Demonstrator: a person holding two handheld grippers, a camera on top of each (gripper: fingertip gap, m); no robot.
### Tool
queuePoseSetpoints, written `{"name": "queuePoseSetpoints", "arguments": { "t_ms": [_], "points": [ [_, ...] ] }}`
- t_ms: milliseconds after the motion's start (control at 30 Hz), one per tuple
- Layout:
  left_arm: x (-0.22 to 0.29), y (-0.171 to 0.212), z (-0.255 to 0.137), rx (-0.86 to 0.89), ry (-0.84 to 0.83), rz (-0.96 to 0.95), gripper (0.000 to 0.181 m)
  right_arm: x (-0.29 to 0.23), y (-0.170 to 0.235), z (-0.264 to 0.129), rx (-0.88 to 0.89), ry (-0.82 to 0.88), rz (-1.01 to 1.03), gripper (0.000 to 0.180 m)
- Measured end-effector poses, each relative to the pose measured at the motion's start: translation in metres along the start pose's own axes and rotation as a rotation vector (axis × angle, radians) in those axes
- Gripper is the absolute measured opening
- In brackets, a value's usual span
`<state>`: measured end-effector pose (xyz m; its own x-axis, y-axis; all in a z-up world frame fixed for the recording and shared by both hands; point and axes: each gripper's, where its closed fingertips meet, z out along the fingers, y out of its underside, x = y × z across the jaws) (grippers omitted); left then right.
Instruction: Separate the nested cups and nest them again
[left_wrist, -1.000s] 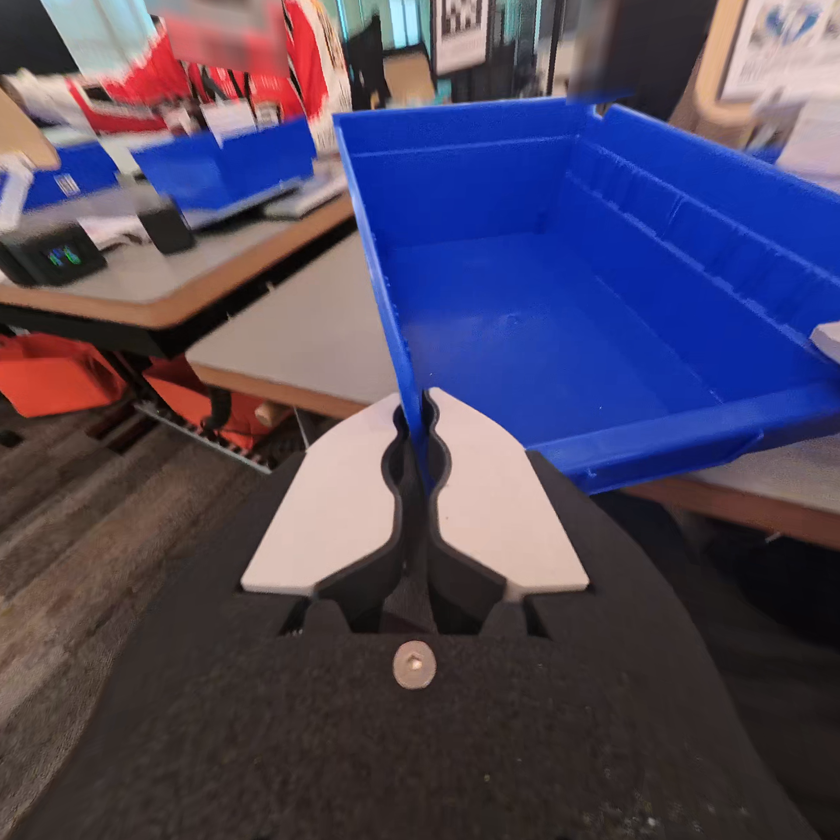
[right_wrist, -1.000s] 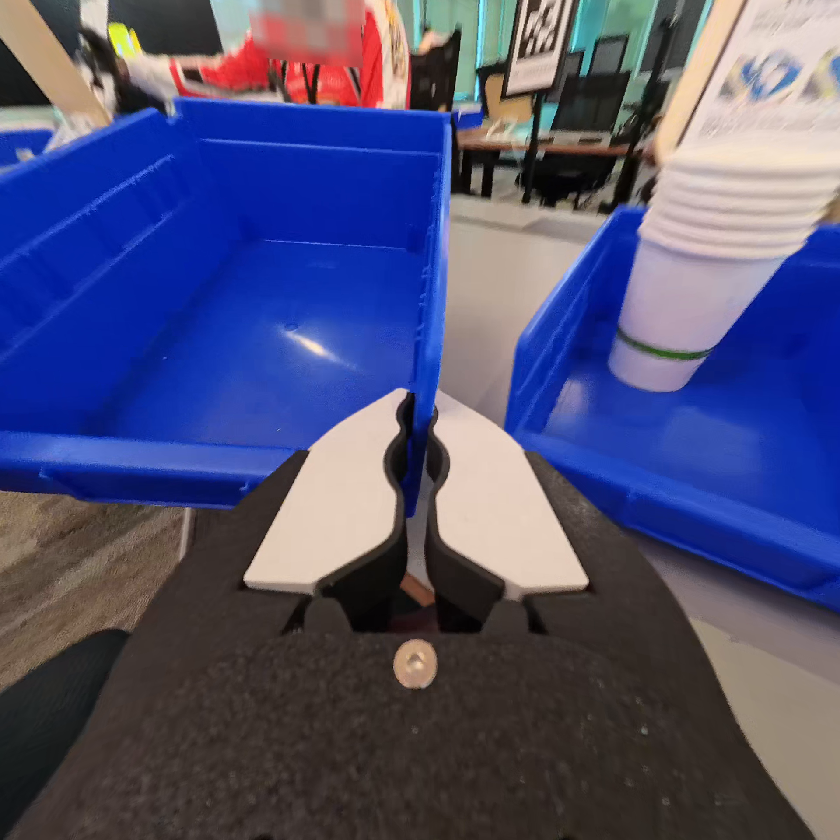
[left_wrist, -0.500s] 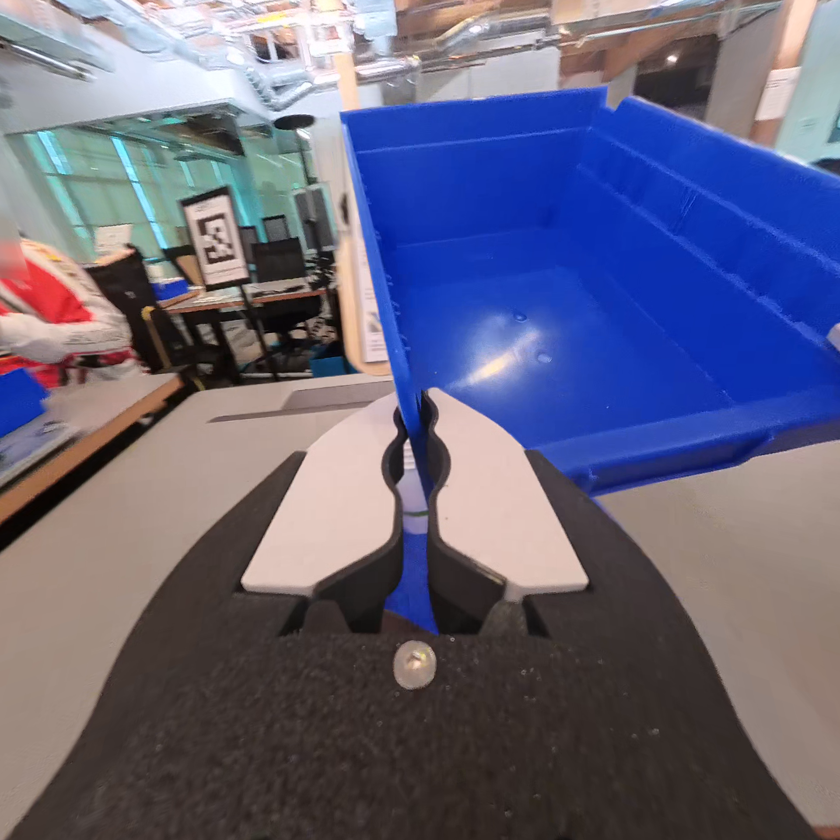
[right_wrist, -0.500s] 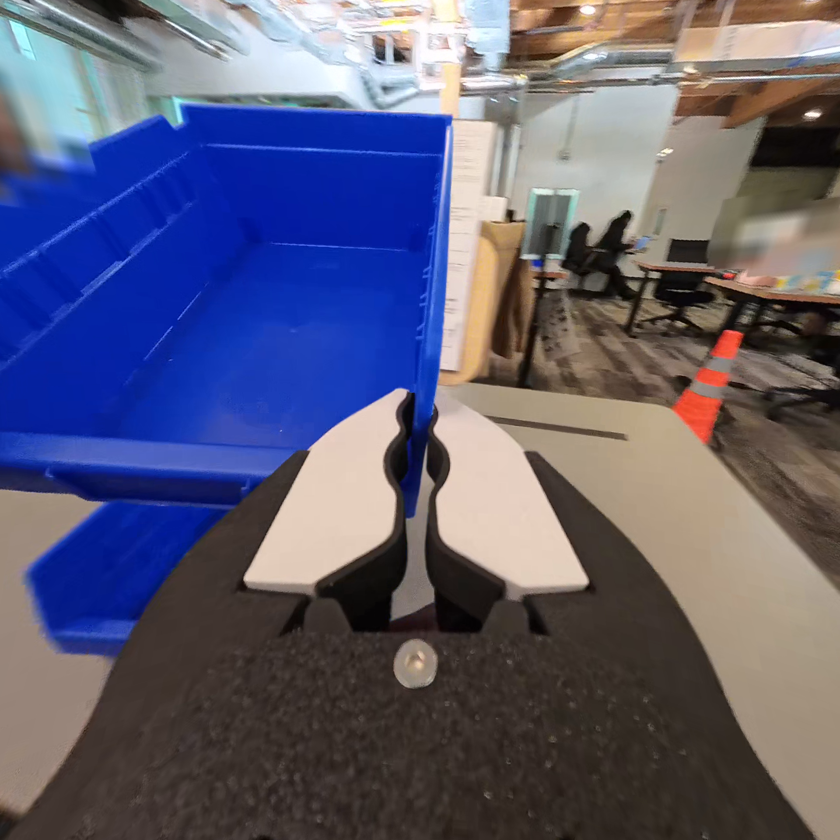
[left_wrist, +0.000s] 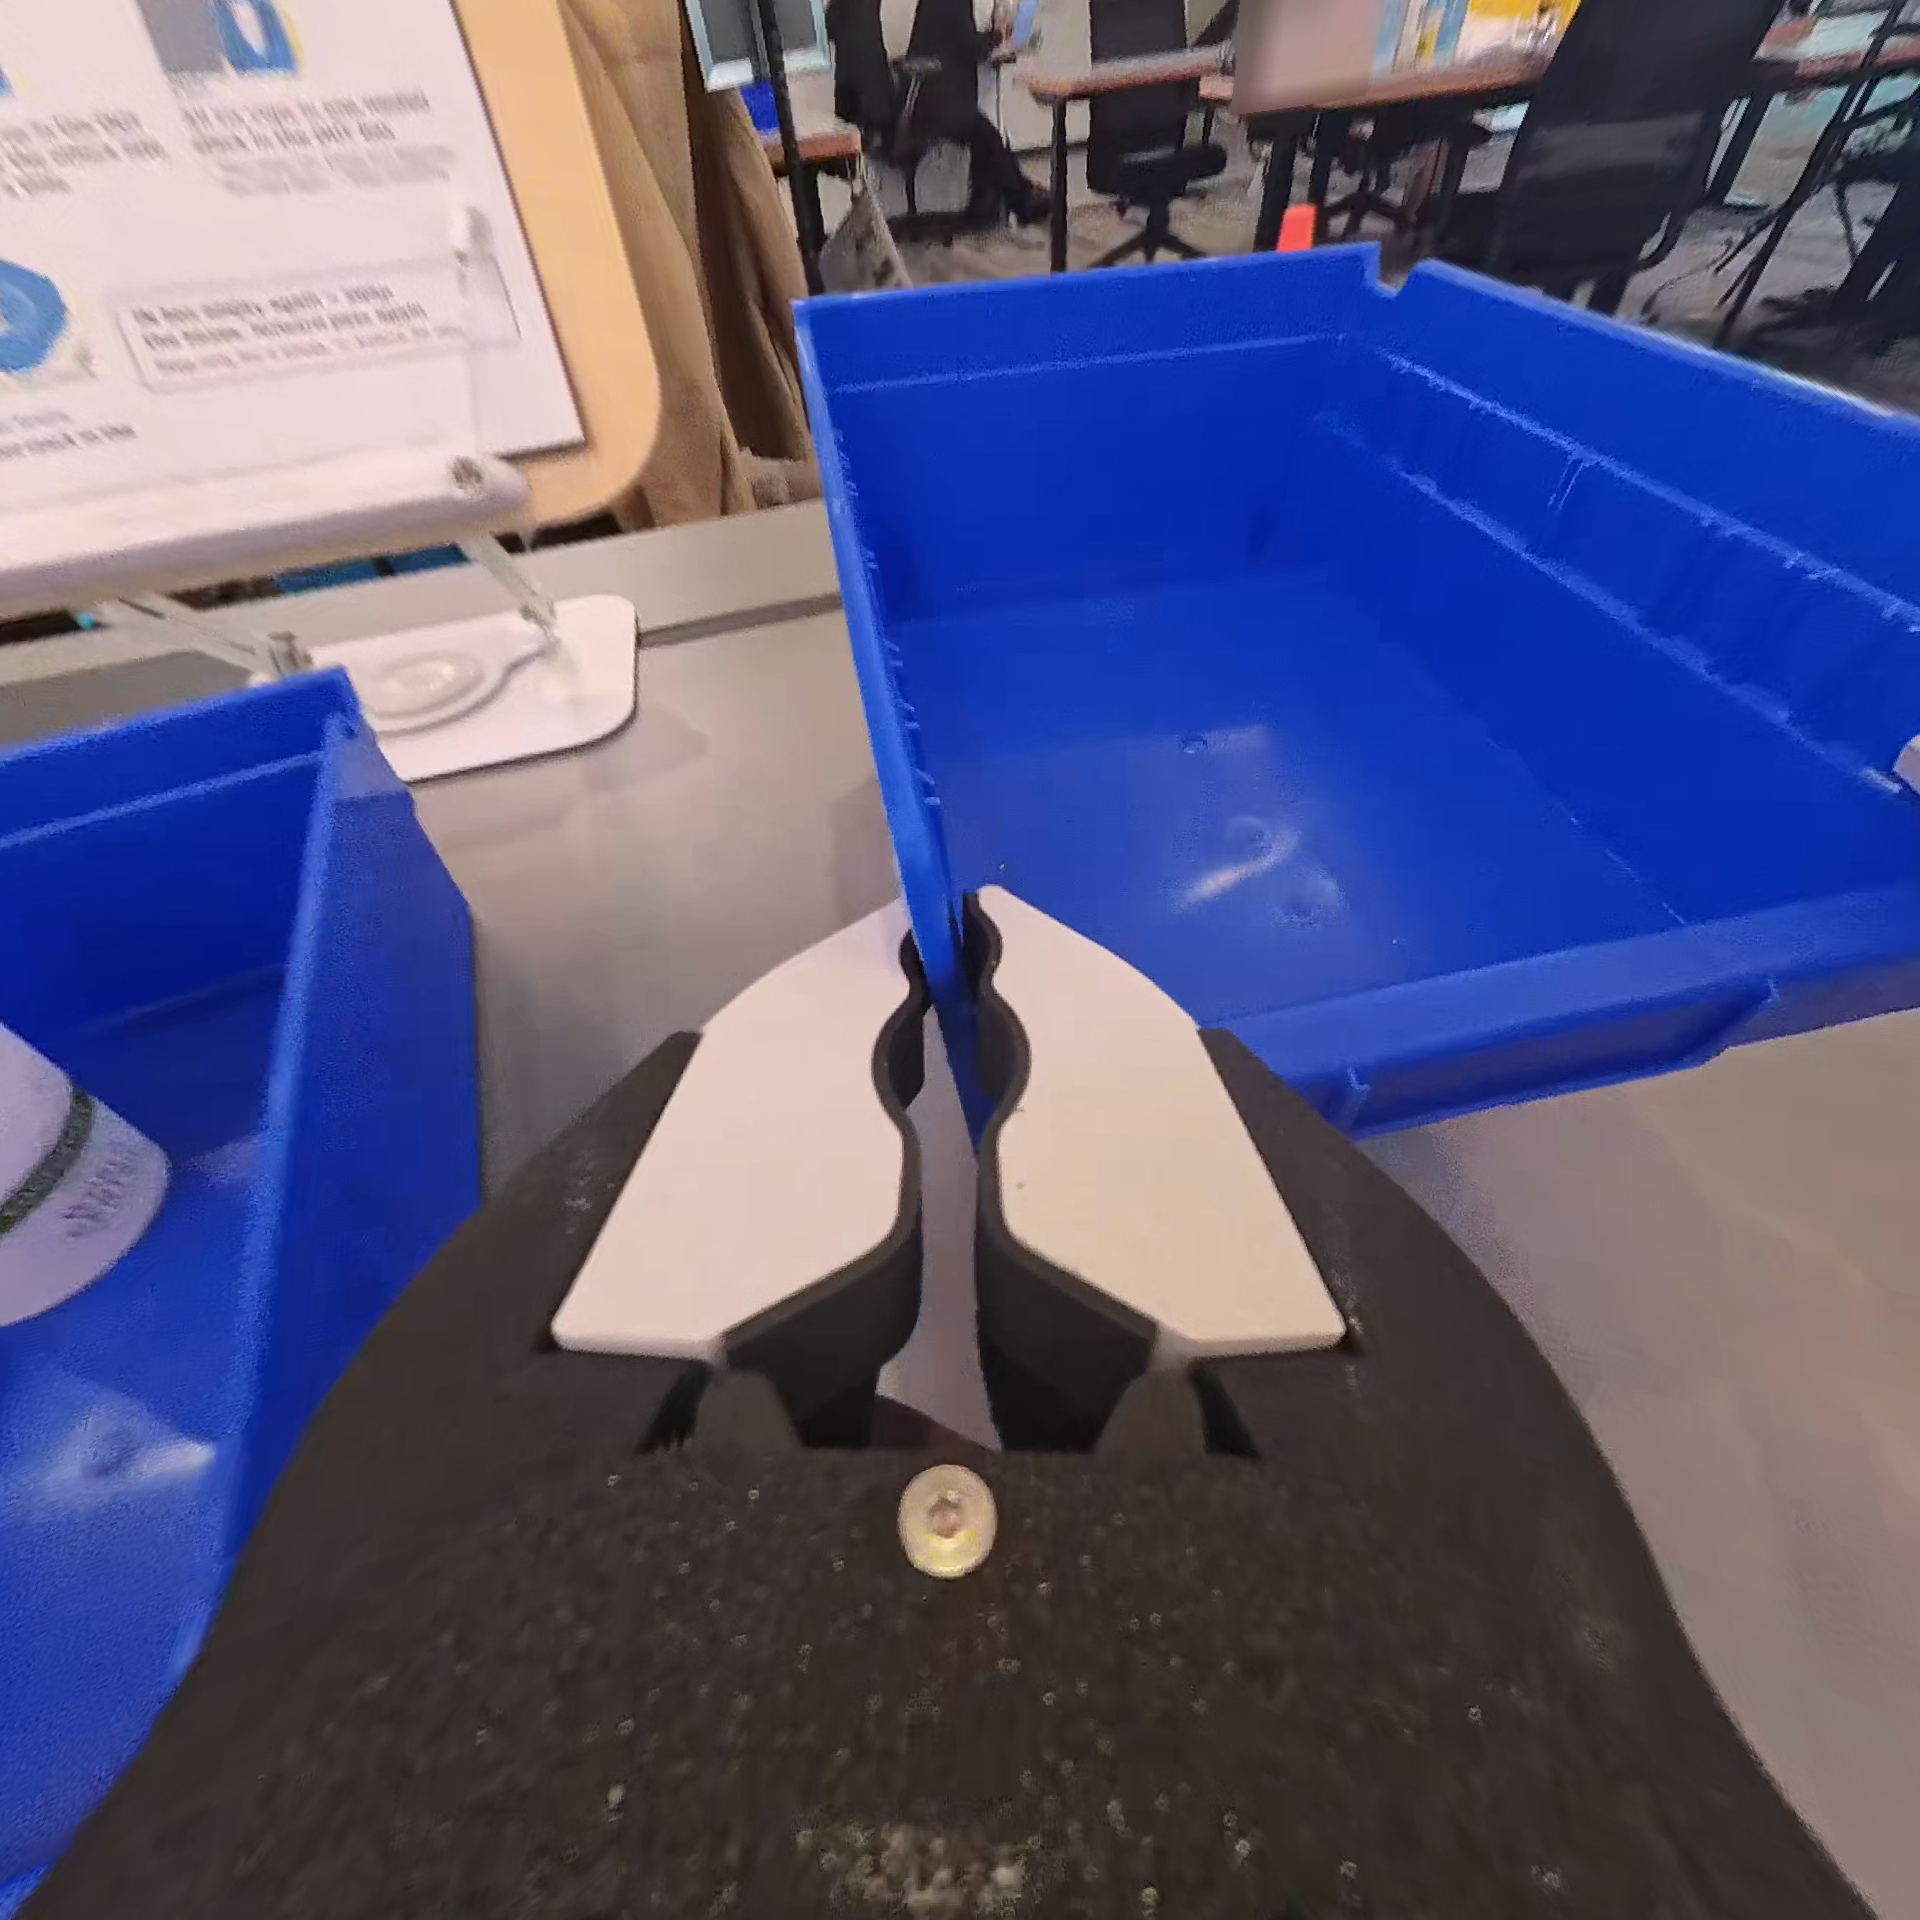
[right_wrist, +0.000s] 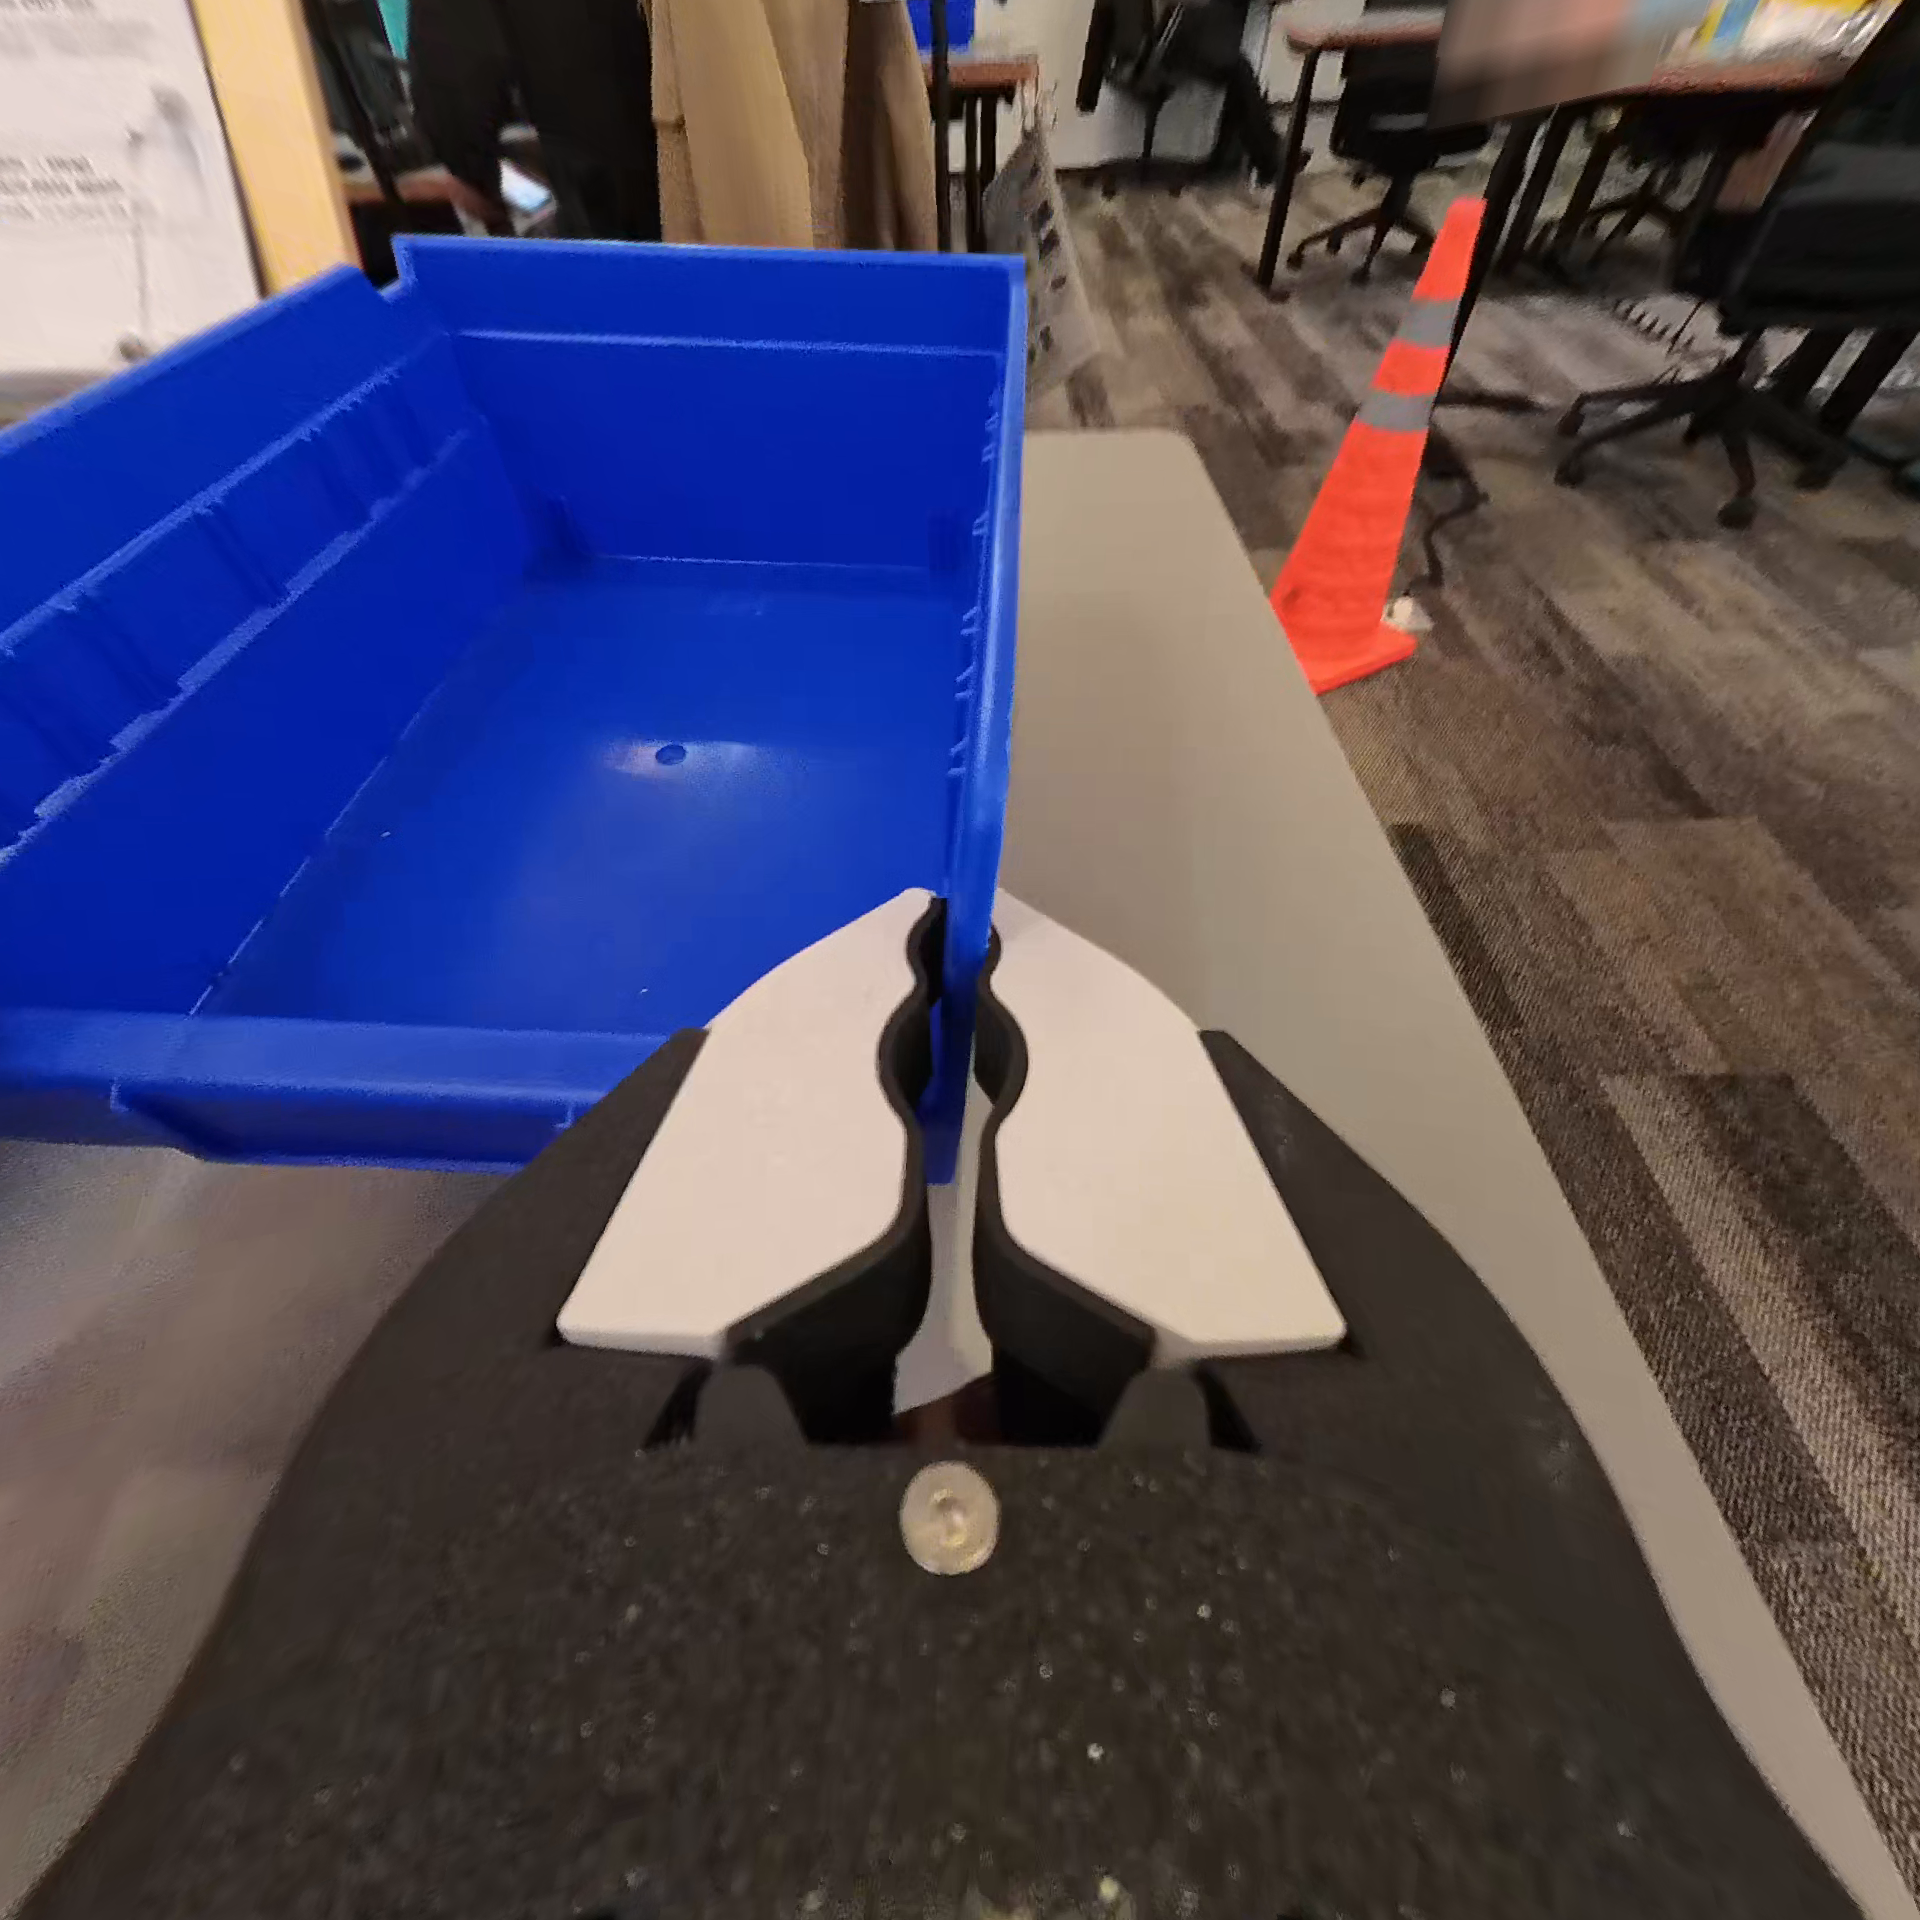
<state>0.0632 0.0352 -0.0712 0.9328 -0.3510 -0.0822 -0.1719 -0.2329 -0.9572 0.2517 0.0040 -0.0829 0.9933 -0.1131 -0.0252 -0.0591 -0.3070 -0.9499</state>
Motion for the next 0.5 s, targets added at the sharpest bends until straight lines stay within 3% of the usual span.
{"name": "queuePoseSetpoints", "arguments": {
  "t_ms": [200, 433, 500],
  "points": [
    [0.015, 0.046, 0.017, -0.091, 0.005, 0.032, 0.005, 0.012, 0.037, 0.016, -0.081, 0.0, -0.021, 0.002],
    [0.027, 0.064, 0.018, -0.141, 0.048, 0.079, 0.007, 0.022, 0.055, 0.016, -0.132, 0.004, 0.015, 0.002],
    [0.032, 0.07, 0.02, -0.186, 0.065, 0.114, 0.018, 0.022, 0.054, 0.017, -0.131, 0.01, -0.011, 0.003]
  ]
}}
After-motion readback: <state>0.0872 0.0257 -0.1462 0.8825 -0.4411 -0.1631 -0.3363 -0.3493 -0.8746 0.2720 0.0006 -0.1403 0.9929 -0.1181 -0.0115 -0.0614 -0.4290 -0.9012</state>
